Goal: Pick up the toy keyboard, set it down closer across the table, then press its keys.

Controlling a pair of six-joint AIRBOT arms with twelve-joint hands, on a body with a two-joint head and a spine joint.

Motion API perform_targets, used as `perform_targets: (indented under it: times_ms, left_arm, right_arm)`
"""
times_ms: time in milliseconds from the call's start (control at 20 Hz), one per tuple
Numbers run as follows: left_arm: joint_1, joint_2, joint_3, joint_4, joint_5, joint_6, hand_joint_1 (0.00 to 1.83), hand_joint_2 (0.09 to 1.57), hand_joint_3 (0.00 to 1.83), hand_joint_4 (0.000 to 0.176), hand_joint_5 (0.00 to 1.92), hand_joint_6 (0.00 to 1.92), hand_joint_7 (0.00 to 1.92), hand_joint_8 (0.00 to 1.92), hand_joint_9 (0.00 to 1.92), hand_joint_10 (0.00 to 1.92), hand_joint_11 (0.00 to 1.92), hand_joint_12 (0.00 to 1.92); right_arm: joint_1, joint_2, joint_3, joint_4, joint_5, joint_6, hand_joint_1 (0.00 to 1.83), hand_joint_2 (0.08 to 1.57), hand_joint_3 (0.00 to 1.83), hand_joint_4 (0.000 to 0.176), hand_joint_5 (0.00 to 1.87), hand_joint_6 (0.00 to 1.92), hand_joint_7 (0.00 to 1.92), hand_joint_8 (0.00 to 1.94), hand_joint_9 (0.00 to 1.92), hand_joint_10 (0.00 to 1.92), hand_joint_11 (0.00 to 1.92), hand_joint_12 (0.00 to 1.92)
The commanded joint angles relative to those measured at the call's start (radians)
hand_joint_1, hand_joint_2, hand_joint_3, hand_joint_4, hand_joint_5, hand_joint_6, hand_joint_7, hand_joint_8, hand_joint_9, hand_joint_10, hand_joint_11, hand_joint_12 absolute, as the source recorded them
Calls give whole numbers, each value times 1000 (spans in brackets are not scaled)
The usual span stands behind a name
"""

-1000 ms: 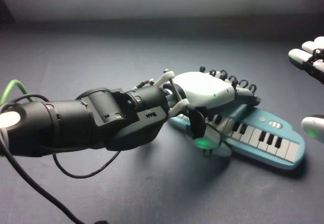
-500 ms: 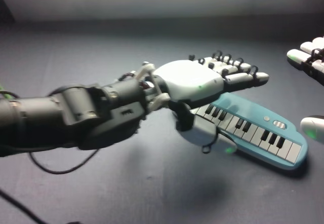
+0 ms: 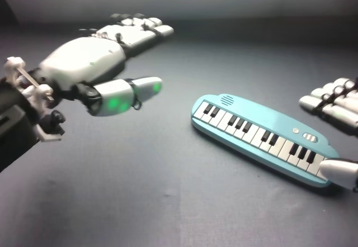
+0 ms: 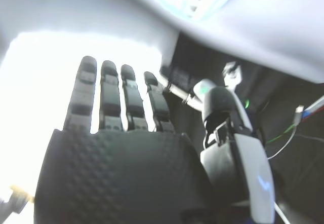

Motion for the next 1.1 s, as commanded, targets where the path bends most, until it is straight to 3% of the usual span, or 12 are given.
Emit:
perform_targets:
  times_ms: [0,50,150,300,350,450,550,600,750,850,950,1050]
  left_arm:
    - [11,11,-4,-34,-187,0,462,1505,0,0,144,14,0,0,0,0,0,0]
    - [34,24,-13,-66,-219,2,499,1513,1,0,129,5,0,0,0,0,0,0]
    - [69,48,-34,-113,-267,14,602,1497,0,0,125,1,0,0,0,0,0,0]
    - [88,53,-41,-133,-290,14,571,1487,0,0,134,3,0,0,0,0,0,0]
    - [94,54,-43,-139,-296,14,564,1478,0,0,132,2,0,0,0,0,0,0]
    - [102,56,-46,-146,-304,14,565,1470,0,0,125,0,0,0,0,0,0,0]
    - [110,61,-49,-152,-314,14,609,1458,0,0,129,2,0,0,0,0,0,0]
    - [114,64,-51,-155,-320,14,613,1455,0,0,129,1,0,0,0,0,0,0]
    - [123,69,-54,-168,-326,14,591,1455,0,0,107,0,0,0,0,0,0,0]
    - [133,70,-55,-178,-331,14,602,1449,0,0,85,0,0,0,0,0,0,0]
    - [137,70,-55,-183,-333,14,598,1448,0,0,84,2,0,0,0,0,0,0]
    - [137,70,-56,-184,-335,14,625,1444,0,0,90,3,0,0,0,0,0,0]
  right_arm:
    - [26,-16,17,-6,36,-15,0,1414,23,0,63,25,0,0,0,0,0,0]
    - [55,-43,34,-6,-22,-47,0,1410,19,4,81,31,0,0,0,0,0,0]
    - [83,-75,55,-6,-88,-84,0,1386,6,36,122,44,0,0,0,0,0,0]
    - [89,-96,70,-6,-126,-94,0,1358,0,7,392,40,0,0,0,0,0,0]
    - [89,-97,70,-5,-131,-96,0,1340,0,29,469,26,0,0,0,0,0,0]
    - [89,-98,70,-4,-133,-96,0,1321,0,17,554,47,9,3,0,0,0,0]
    - [89,-95,66,-3,-124,-96,0,1312,0,39,488,15,0,0,0,0,0,0]
    - [89,-88,57,-4,-108,-96,0,1333,1,0,367,2,0,0,0,0,0,0]
    - [88,-46,17,-4,-47,-96,0,1354,9,6,86,0,0,0,0,0,0,0]
    - [80,-32,2,-7,-41,-96,0,1347,5,18,139,24,0,0,0,0,0,0]
    - [57,-29,-1,-3,-43,-95,0,1348,1,0,253,32,0,0,0,0,0,0]
    - [31,-30,-1,5,-51,-95,0,1349,1,0,332,53,0,0,0,0,0,0]
